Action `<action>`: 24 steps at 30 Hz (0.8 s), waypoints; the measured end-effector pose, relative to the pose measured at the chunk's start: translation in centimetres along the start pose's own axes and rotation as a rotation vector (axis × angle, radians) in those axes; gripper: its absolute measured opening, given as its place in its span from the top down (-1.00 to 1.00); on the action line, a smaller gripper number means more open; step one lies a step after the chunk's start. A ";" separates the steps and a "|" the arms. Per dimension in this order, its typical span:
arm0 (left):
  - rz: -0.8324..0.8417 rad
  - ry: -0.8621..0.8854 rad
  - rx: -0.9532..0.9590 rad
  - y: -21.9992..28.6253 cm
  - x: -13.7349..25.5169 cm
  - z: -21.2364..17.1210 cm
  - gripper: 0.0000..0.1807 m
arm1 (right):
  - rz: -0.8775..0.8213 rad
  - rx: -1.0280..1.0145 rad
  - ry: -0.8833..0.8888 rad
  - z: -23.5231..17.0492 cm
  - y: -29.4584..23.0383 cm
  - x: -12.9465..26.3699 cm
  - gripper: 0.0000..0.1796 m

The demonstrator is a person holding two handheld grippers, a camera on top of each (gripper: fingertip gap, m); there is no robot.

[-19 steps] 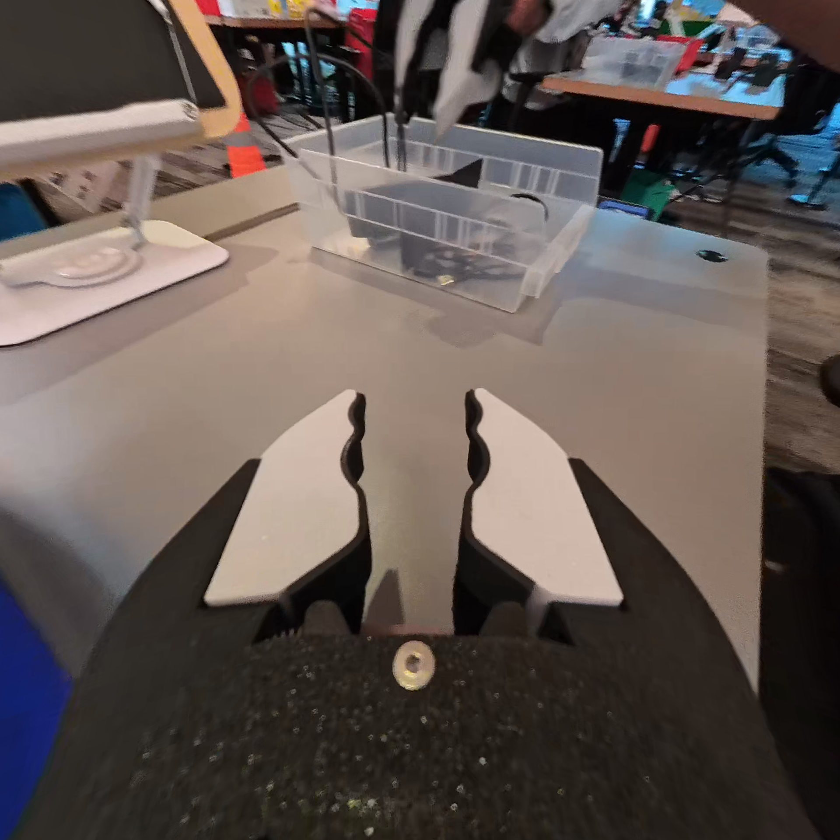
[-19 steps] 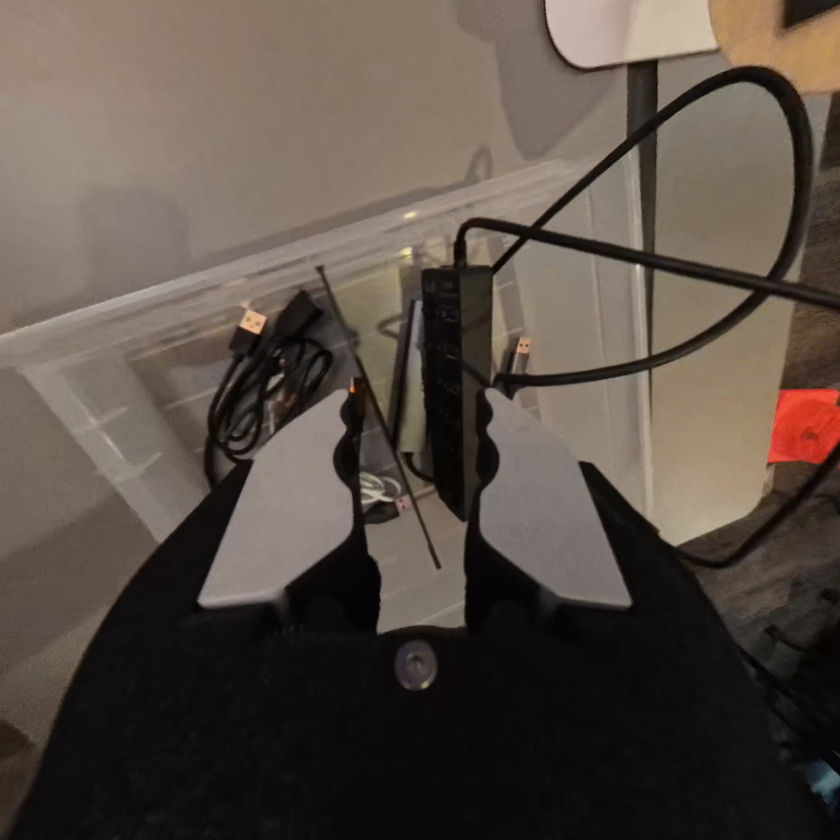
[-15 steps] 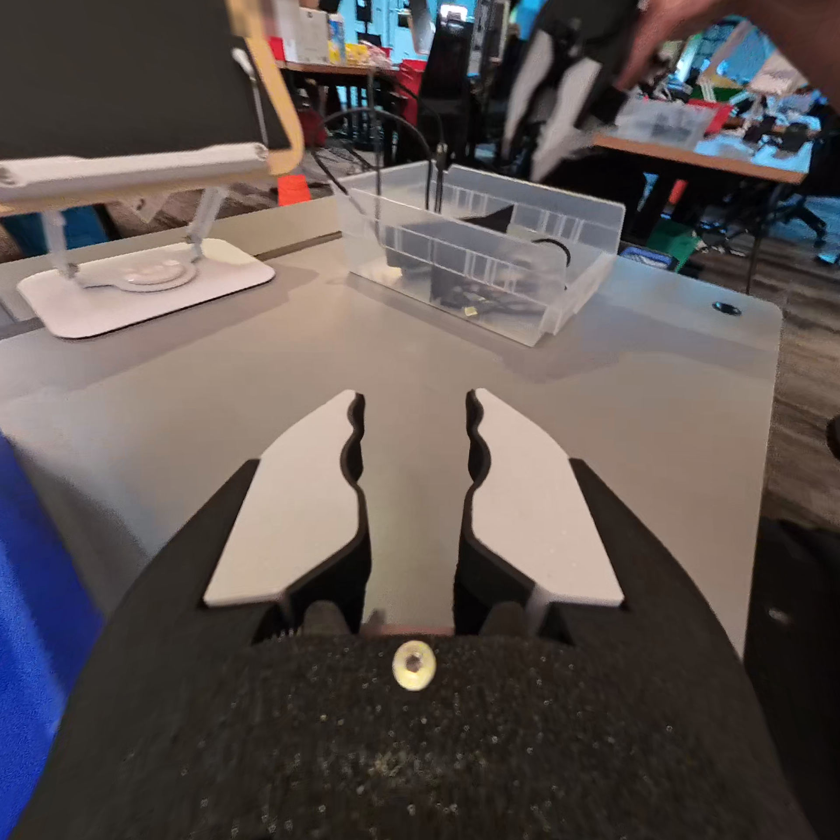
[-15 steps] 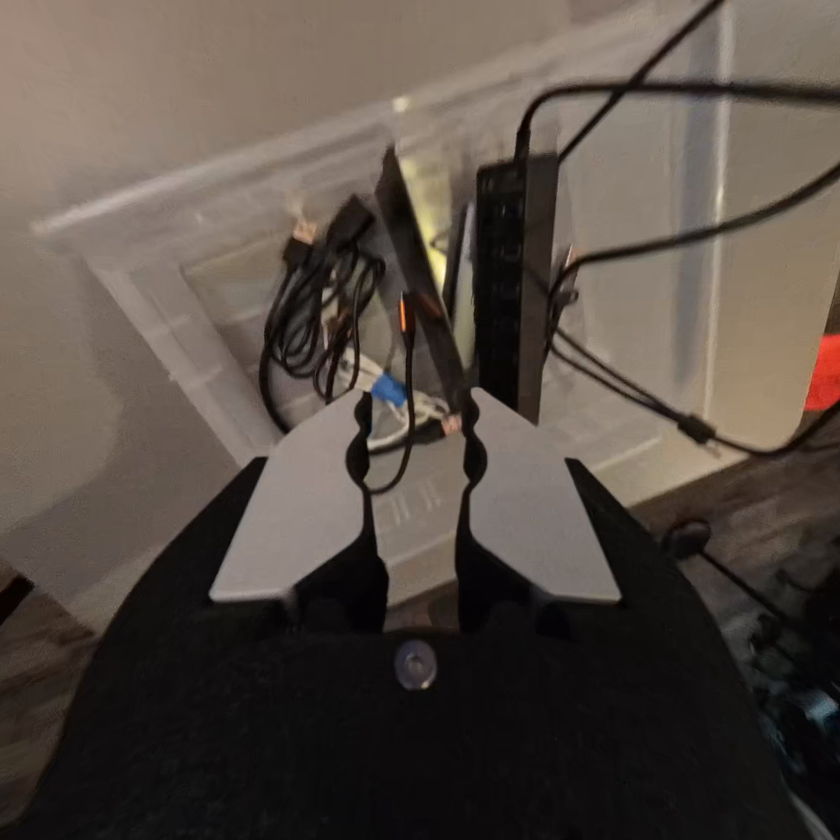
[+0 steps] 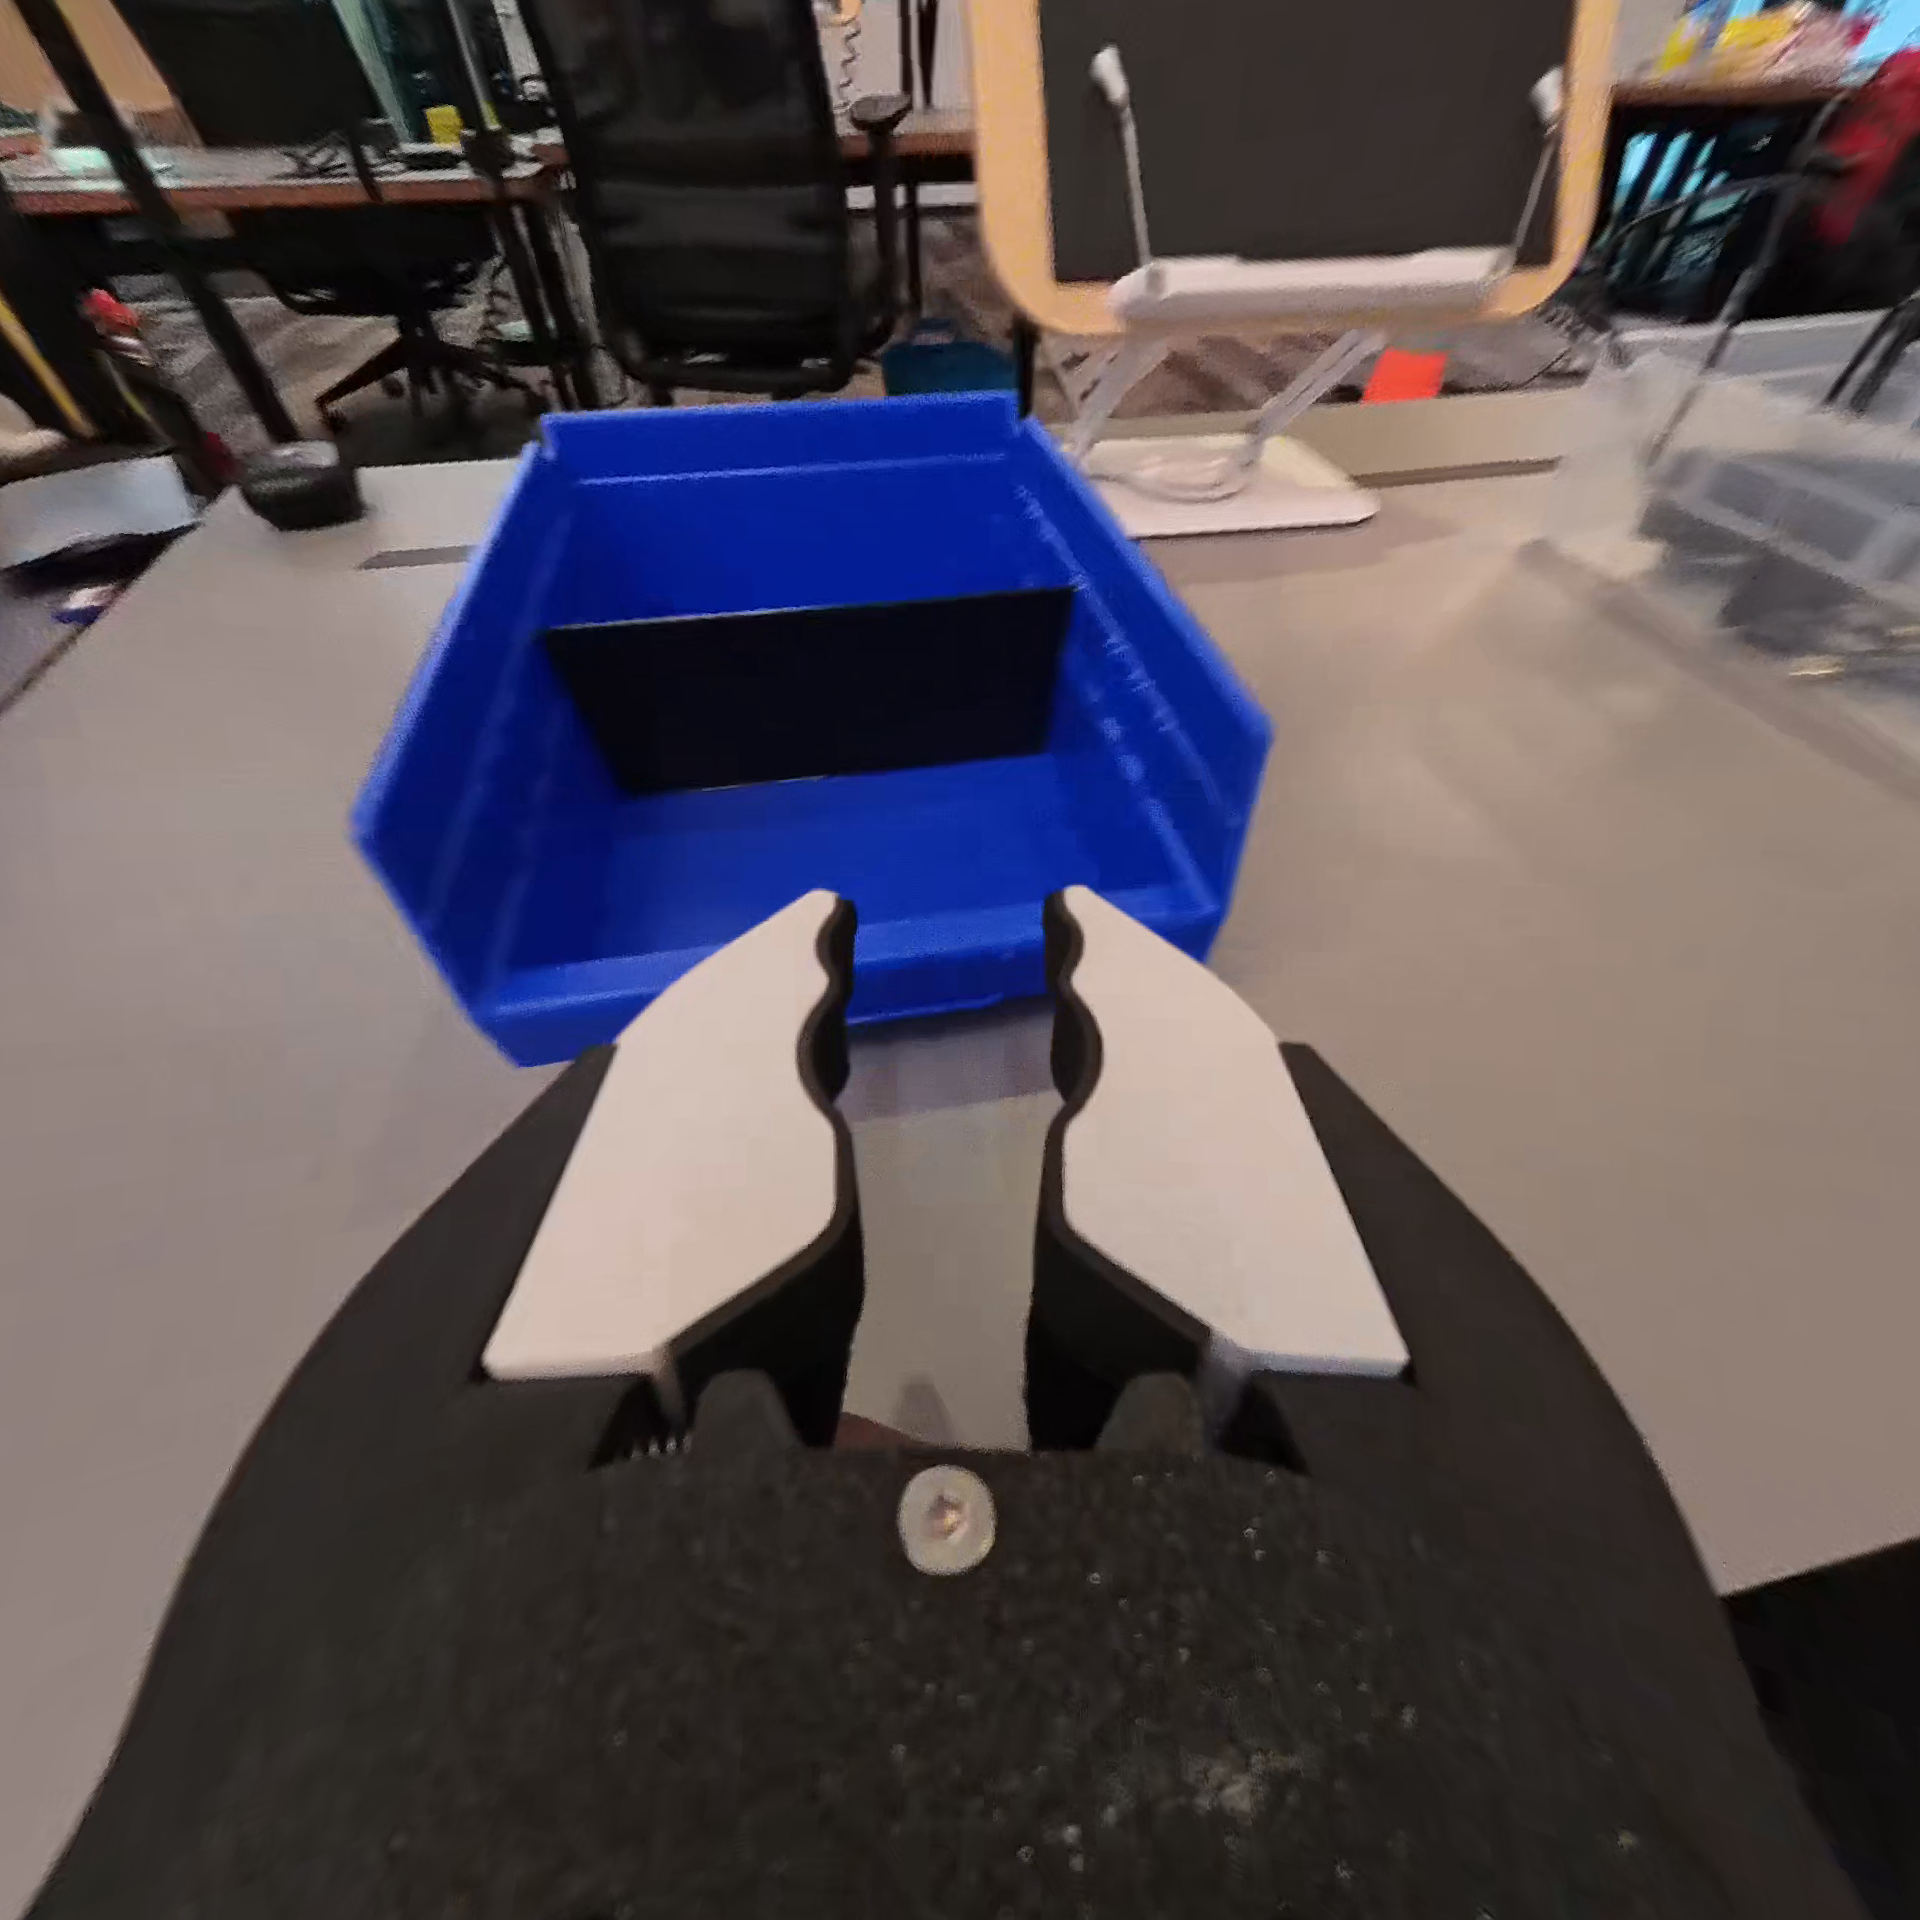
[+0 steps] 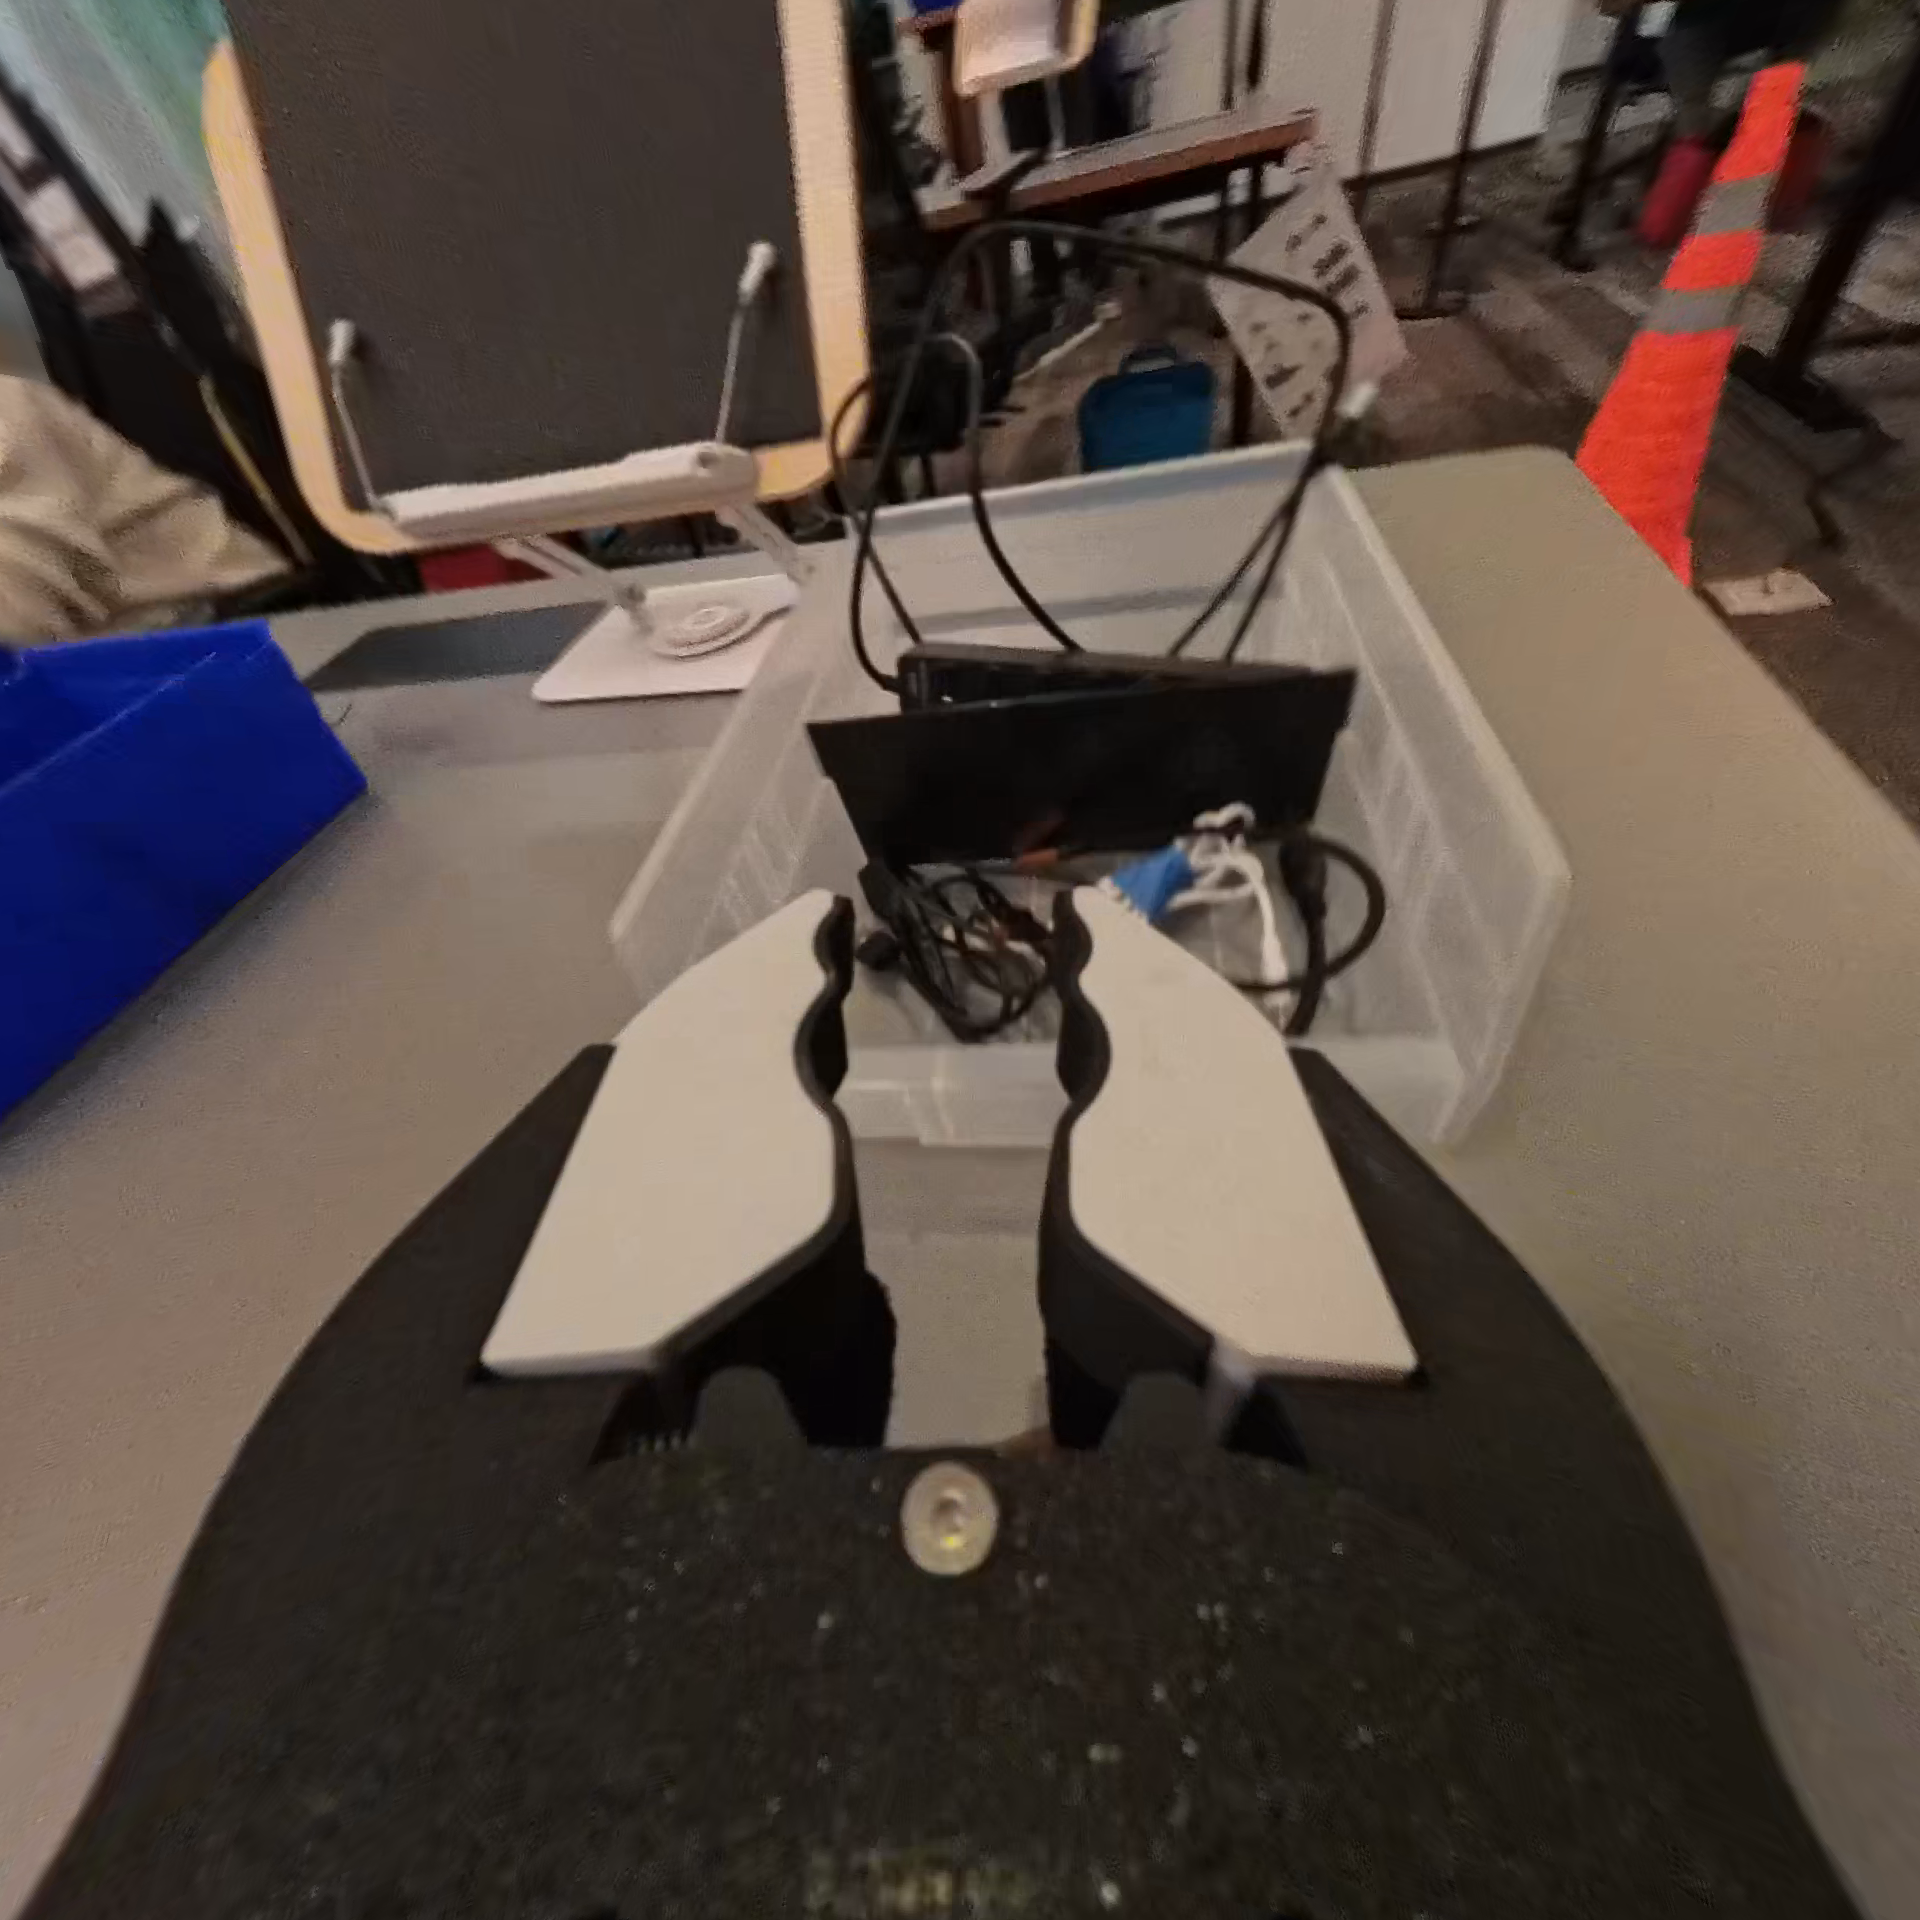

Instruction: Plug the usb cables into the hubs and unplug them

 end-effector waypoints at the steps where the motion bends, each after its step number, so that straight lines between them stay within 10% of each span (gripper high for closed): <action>1: 0.006 -0.008 -0.018 -0.7 0.0 -0.5 0.62 | -0.027 -0.048 0.020 -1.8 0.5 0.7 0.63; 24: -0.163 -0.046 0.088 1.0 -4.2 -1.1 0.58 | -0.159 0.121 -0.095 -4.9 3.0 0.4 0.60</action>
Point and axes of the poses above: each gripper's, where its closed fingertips meet, x back along the fingers, z out of its top, y = z × x across the jaws, the point moved 1 cm from there along x, back along the fingers, and after that the axes turned 14 degrees about -x, right-handed, at the moved point
